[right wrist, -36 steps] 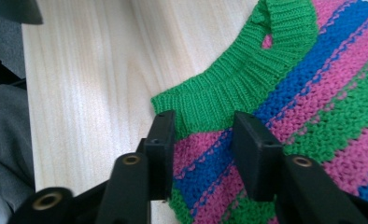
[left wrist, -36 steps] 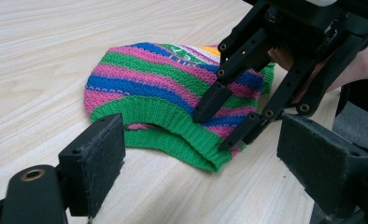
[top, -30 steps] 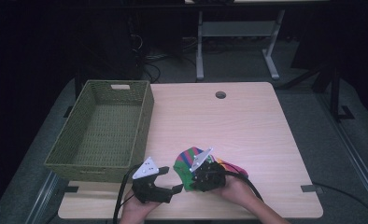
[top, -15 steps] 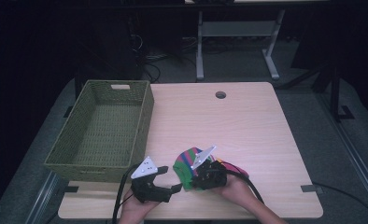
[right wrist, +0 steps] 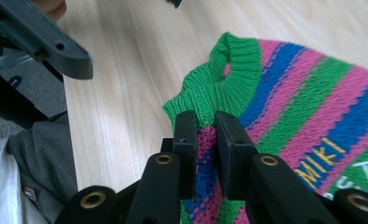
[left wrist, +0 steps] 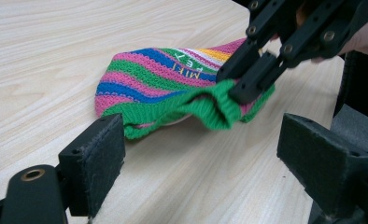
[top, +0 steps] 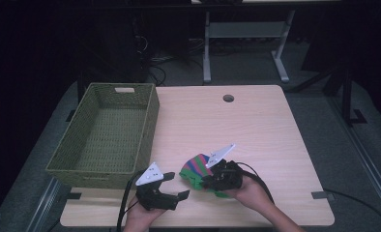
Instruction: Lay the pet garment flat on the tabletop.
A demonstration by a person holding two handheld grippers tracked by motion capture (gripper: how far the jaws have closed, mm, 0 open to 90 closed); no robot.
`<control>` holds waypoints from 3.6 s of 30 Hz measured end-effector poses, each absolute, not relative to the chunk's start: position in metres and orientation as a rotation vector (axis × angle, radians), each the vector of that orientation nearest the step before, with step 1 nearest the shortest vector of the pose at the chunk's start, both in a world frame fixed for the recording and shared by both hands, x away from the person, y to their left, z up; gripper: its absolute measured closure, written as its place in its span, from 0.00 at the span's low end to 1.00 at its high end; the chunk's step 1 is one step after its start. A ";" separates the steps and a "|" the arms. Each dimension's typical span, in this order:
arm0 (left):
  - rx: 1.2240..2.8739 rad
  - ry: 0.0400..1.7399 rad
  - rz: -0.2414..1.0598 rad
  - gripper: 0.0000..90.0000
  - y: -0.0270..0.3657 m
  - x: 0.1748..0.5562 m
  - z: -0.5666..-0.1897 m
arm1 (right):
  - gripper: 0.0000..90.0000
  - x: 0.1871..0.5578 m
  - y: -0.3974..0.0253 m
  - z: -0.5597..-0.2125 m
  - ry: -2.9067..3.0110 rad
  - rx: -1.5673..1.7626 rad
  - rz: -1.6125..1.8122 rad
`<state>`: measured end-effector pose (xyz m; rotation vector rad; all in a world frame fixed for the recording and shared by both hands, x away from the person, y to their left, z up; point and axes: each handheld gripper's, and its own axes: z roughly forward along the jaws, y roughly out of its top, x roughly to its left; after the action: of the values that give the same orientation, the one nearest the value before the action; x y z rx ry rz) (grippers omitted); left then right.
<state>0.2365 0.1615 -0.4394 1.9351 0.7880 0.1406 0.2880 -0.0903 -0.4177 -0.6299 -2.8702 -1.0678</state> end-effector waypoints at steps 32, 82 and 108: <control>1.953 0.768 0.153 0.23 0.145 0.250 -0.438 | 0.88 0.296 -0.142 -0.363 -2.789 -0.737 -1.291; 1.949 0.730 0.183 0.91 0.098 0.304 -0.456 | 0.88 0.303 -0.183 -0.345 -2.781 -0.829 -1.366; 2.004 0.735 0.283 0.93 0.096 0.325 -0.418 | 0.88 0.327 -0.195 -0.349 -2.860 -0.985 -1.346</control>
<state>0.3254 0.0955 -0.4177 2.0038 0.7349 0.2835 0.3272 -0.1954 -0.3488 -0.9853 -2.8604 -1.3464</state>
